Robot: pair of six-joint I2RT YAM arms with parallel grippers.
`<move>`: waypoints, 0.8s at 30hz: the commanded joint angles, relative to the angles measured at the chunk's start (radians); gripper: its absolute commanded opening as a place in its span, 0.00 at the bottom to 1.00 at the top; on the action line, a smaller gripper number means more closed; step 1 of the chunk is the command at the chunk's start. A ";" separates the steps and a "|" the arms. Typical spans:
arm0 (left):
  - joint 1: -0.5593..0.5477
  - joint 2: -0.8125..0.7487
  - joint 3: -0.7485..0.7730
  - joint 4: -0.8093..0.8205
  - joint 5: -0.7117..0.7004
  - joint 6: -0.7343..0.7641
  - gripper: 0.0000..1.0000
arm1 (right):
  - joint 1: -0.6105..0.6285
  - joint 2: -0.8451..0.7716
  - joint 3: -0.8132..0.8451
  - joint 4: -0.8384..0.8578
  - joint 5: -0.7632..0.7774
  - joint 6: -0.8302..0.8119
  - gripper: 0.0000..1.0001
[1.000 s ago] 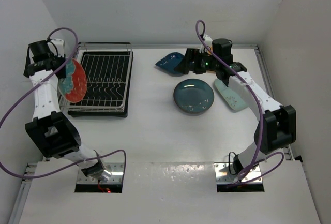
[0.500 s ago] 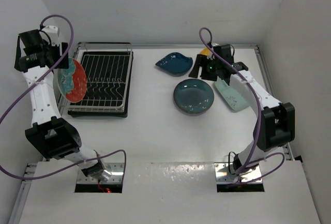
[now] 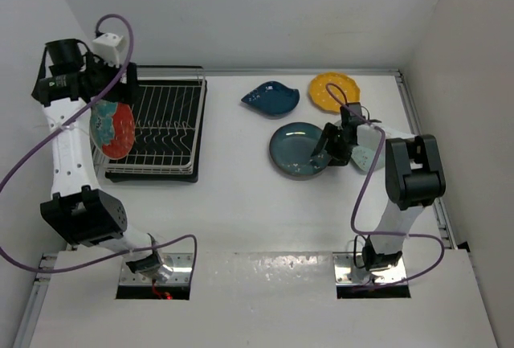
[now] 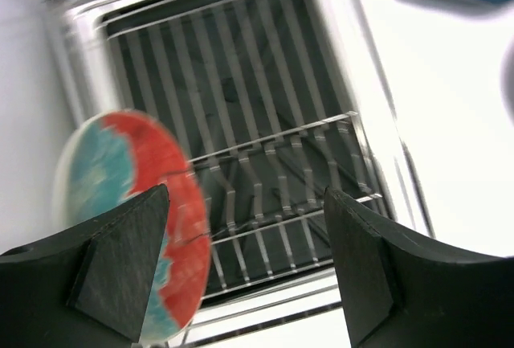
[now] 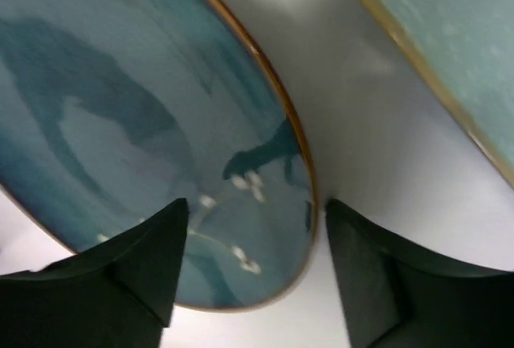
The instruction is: Load the plates into the dish rack
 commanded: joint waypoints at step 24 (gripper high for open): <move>-0.446 0.154 0.018 -0.083 0.210 0.071 0.84 | 0.208 -0.315 0.035 0.684 -0.716 0.064 0.00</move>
